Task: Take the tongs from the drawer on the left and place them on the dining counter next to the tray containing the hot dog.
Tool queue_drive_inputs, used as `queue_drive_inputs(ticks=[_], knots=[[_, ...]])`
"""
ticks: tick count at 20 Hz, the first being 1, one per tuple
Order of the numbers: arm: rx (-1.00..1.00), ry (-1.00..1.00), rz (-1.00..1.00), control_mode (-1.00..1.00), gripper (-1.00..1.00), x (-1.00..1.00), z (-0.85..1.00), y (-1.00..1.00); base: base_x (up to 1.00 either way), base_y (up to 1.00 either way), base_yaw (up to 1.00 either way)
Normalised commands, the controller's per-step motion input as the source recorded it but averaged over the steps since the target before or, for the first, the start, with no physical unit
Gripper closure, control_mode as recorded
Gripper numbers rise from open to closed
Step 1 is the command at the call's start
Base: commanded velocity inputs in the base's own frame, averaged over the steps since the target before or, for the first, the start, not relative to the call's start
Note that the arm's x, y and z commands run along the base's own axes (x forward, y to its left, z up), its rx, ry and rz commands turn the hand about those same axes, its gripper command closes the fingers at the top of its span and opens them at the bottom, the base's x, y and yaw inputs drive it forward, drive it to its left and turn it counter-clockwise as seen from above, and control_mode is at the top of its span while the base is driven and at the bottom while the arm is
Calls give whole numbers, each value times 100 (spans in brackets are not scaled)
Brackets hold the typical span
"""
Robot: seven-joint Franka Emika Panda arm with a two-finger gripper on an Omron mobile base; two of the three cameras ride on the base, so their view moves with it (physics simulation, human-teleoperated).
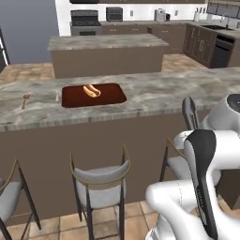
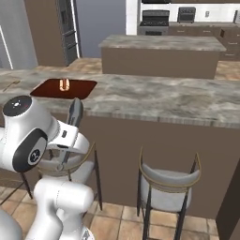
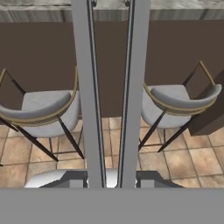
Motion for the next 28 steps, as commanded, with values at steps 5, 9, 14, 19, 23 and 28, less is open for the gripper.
queue_drive_inputs(ticks=[5,9,14,19,23,28], knots=[[0,0,0,100,100,0,0,0,36,30,-11],[0,0,0,100,100,0,0,0,42,29,-12],[0,0,0,100,100,0,0,0,39,29,-11],[0,0,0,100,100,0,0,0,31,30,-9],[0,0,0,100,100,0,0,0,22,26,-8],[0,0,0,100,100,0,0,0,25,30,-5]])
